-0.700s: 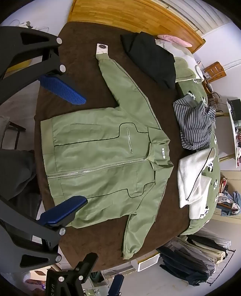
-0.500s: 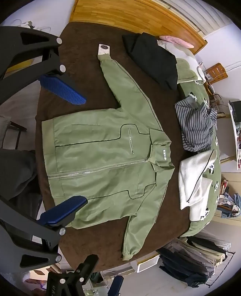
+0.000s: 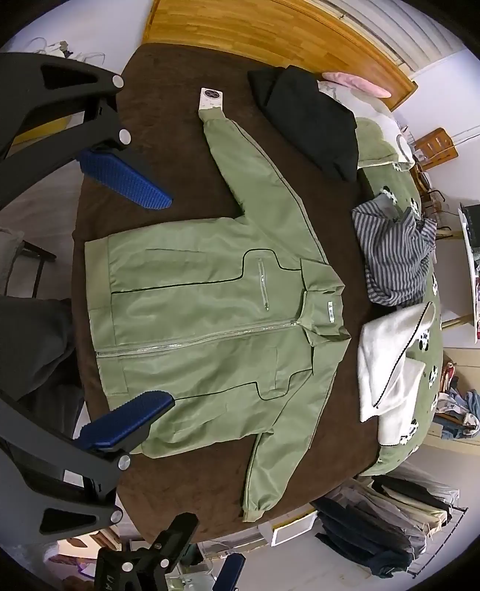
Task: Fold large clothes
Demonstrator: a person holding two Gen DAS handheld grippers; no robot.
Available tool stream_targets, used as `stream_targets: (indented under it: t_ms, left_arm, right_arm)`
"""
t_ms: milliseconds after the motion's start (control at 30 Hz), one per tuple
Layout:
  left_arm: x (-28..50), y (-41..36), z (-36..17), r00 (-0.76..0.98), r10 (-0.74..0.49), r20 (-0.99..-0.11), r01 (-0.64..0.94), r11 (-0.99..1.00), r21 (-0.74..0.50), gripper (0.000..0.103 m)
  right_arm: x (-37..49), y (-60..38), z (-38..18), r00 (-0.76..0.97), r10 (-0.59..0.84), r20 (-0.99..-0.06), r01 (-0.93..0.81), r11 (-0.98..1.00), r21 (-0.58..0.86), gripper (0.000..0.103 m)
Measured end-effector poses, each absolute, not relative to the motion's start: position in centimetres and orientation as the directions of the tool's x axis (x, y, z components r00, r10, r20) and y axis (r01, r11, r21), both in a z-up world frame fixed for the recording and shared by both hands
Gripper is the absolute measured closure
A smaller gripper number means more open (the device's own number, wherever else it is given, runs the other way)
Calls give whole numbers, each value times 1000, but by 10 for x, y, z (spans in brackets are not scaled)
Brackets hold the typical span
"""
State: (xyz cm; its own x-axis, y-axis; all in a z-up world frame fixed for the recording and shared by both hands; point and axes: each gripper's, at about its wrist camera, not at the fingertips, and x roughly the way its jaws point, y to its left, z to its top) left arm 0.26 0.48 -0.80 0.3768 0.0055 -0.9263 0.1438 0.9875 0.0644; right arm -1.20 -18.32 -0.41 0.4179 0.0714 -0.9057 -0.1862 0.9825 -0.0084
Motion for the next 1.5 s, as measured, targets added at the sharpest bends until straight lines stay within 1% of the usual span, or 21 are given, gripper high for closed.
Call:
stream_targets:
  t_ms: [1500]
  left_arm:
    - [7,11,-9,372,9,-928,130,990,61,6]
  right_arm:
    - [-12,-187,-6,412,73,-908,-181,983,-3,6]
